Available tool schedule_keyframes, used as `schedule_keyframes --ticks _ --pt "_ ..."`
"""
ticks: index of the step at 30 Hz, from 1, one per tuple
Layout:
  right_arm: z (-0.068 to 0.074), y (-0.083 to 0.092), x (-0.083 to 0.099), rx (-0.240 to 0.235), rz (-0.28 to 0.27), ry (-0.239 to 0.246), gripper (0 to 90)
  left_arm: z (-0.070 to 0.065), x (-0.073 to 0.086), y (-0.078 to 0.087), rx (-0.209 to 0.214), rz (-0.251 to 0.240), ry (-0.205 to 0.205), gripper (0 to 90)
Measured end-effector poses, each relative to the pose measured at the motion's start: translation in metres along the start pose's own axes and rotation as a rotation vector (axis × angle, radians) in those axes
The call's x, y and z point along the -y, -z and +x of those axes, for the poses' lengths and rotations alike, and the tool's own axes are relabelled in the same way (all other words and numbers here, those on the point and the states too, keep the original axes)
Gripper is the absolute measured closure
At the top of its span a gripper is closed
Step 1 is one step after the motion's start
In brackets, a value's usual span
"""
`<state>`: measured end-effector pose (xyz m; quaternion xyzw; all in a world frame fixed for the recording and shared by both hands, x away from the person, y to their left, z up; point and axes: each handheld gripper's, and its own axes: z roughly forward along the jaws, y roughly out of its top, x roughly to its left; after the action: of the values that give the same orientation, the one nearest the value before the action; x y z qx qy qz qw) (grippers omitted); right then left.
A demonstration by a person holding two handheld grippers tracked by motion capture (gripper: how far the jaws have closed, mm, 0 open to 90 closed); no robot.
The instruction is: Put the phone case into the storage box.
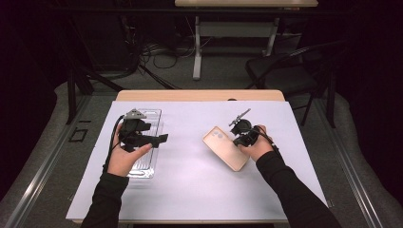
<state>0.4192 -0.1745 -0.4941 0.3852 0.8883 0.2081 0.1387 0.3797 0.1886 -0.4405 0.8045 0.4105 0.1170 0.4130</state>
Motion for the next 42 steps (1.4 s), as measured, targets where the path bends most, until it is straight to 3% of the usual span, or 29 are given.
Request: schedule_keyframes --ticks 7,12,22,25,33,42 --pt "0.005 0.012 0.004 0.01 -0.059 -0.023 88.3 -0.002 0.0 -0.001 0.004 -0.001 -0.003 15.4" --pt "0.013 0.02 0.011 0.021 -0.143 -0.037 88.3 -0.006 0.0 -0.002 0.01 -0.007 -0.001 15.4" --pt "0.024 0.034 0.023 -0.007 -0.274 -0.103 88.3 -0.015 0.0 -0.007 0.021 0.0 -0.022 15.4" --pt "0.029 0.035 0.026 0.012 -0.303 -0.104 88.3 -0.018 -0.001 -0.008 0.021 -0.001 -0.029 15.4" --pt "0.038 0.03 0.033 0.001 -0.391 -0.149 88.3 -0.026 0.0 -0.01 0.03 -0.006 -0.043 15.5" --pt "0.047 0.031 0.032 0.006 -0.516 -0.189 88.3 -0.027 0.003 -0.011 0.028 -0.033 -0.003 16.2"
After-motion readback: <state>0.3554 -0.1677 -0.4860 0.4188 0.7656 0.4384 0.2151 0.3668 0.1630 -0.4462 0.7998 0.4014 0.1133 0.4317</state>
